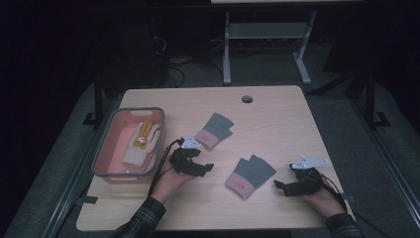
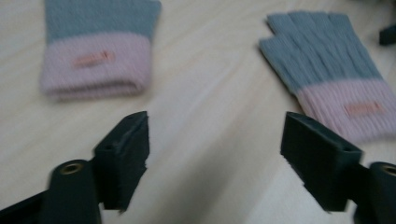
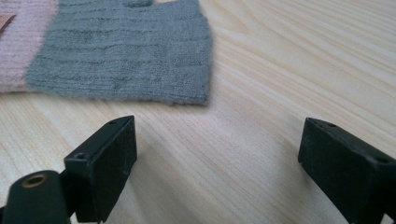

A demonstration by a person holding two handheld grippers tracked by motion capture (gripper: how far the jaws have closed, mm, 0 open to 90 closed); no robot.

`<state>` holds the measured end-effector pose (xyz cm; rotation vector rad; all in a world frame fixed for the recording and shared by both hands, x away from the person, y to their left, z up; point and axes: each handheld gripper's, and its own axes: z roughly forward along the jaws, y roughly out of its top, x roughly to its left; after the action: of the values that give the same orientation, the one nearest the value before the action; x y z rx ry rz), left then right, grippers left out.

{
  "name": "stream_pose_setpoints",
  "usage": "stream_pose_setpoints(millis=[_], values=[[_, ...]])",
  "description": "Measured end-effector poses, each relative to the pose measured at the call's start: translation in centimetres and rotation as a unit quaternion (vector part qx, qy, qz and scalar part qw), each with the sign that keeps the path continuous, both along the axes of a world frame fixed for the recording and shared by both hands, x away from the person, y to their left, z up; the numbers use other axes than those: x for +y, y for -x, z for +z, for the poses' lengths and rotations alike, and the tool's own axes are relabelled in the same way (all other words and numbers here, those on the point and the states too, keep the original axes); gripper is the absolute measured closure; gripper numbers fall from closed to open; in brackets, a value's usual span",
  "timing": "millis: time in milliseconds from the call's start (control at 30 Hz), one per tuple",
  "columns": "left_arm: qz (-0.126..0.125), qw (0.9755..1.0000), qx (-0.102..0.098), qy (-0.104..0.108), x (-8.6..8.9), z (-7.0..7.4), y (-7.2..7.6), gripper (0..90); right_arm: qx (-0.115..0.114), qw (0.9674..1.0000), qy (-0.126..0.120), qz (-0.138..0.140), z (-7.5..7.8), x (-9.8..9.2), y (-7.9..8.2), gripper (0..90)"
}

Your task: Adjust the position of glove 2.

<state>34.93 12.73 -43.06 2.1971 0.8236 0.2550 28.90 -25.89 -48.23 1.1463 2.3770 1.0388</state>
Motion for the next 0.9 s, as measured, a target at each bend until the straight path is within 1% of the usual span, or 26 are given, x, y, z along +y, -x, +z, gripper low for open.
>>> stream_pose_setpoints(millis=[167,200,233,267,367,400,433,500,533,567,600,633,667,700,733,800,833,867,900], values=[[0.020,0.9998,-0.008,0.000,-0.7,0.8,-2.7,46.2,0.001,1.0000,0.000,-0.001,0.0,0.0,0.0,10.7],[0.026,0.9996,-0.012,0.001,-0.9,0.8,-3.0,52.3,0.000,1.0000,0.000,0.000,0.0,0.0,0.0,10.7],[0.029,0.9993,-0.024,-0.006,-1.1,0.9,-3.8,56.9,0.001,1.0000,0.000,-0.001,0.0,0.0,0.0,10.6],[0.031,0.9992,-0.024,-0.005,-1.3,0.8,-4.2,67.1,0.001,1.0000,0.000,-0.001,0.0,0.0,0.0,10.6],[0.043,0.9989,-0.016,-0.009,-1.8,0.5,-5.9,78.7,0.002,1.0000,0.000,-0.001,0.0,0.0,0.0,10.6],[0.043,0.9990,-0.006,-0.010,-1.9,0.3,-6.6,83.0,0.002,1.0000,-0.001,-0.001,0.0,0.0,0.0,10.6],[0.046,0.9989,-0.003,-0.007,-2.0,0.2,-7.0,87.7,0.003,1.0000,-0.001,-0.002,0.0,0.0,0.0,10.6],[0.048,0.9987,-0.002,-0.014,-2.3,-0.1,-8.0,89.5,0.002,1.0000,-0.001,-0.001,0.0,0.0,0.0,10.5],[0.050,0.9986,-0.004,-0.017,-2.5,-0.3,-8.5,89.5,0.003,1.0000,-0.001,-0.001,0.0,0.0,0.0,10.5],[0.051,0.9985,-0.005,-0.019,-2.5,-0.4,-8.9,89.5,0.003,1.0000,0.000,0.000,0.0,0.0,0.0,10.5],[0.051,0.9983,-0.004,-0.026,-2.7,-0.6,-9.4,89.5,0.003,1.0000,0.000,0.000,0.0,0.0,0.0,10.5],[0.052,0.9983,-0.002,-0.025,-2.8,-0.8,-9.7,89.5,0.003,1.0000,0.000,-0.001,0.0,0.0,-0.1,10.5],[0.054,0.9981,-0.002,-0.030,-2.9,-1.0,-10.1,89.5,0.003,1.0000,0.000,-0.001,0.0,0.0,-0.1,10.5],[0.056,0.9980,0.000,-0.027,-3.1,-1.2,-10.4,89.5,0.003,1.0000,0.000,-0.001,0.0,0.0,-0.1,10.5],[0.054,0.9980,0.003,-0.034,-3.2,-1.4,-10.7,89.5,0.003,1.0000,0.000,-0.001,0.0,0.0,-0.1,10.5],[0.057,0.9974,0.010,-0.042,-3.5,-2.0,-11.1,89.5,0.003,1.0000,0.000,-0.001,0.0,0.0,-0.1,10.5],[0.054,0.9974,0.018,-0.043,-3.5,-2.4,-11.4,89.5,0.003,1.0000,0.000,-0.001,0.0,0.0,-0.1,10.5],[0.057,0.9976,0.022,-0.033,-3.5,-2.6,-11.4,89.6,0.003,1.0000,0.000,-0.001,0.0,0.0,-0.1,10.5],[0.056,0.9976,0.024,-0.033,-3.5,-2.6,-11.4,89.6,0.003,1.0000,0.000,-0.001,0.0,0.0,-0.1,10.5]])
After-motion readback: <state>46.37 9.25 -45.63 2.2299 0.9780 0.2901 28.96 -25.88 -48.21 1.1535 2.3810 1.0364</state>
